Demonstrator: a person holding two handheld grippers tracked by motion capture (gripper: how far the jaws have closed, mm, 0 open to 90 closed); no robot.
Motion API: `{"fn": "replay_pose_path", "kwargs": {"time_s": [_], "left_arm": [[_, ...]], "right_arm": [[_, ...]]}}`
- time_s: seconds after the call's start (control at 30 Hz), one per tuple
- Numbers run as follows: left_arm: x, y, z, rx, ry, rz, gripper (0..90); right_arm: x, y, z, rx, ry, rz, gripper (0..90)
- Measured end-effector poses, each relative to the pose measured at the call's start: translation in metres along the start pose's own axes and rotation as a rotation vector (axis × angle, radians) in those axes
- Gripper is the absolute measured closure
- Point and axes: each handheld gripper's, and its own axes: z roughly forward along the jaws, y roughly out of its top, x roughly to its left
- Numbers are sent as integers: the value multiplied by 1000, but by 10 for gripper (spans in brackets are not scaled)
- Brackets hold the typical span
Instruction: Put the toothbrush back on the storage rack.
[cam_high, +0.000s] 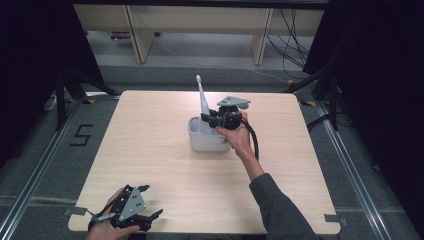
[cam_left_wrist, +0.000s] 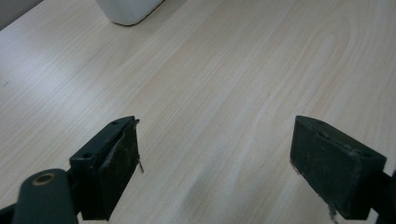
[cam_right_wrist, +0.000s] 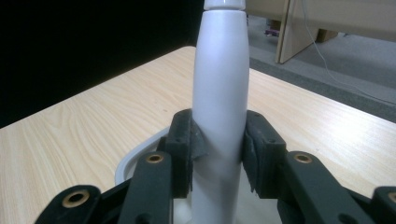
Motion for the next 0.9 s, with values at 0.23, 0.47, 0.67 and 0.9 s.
{"fn": "replay_pose_path", "kwargs": {"time_s": [0.23, 0.47, 0.67, 0.9], "left_arm": [[0, 0, 0, -1, 1, 1, 150], [0, 0, 0, 1, -1, 1, 150], [0, 0, 0, -4, 2, 2, 150], [0, 0, 0, -2, 0, 3, 150]], "right_arm": [[3, -3, 0, 37, -15, 29, 665], [3, -7, 1, 39, -3, 10, 665], [4, -8, -1, 58, -16, 19, 665], [4, -8, 1, 59, -13, 3, 665]]}}
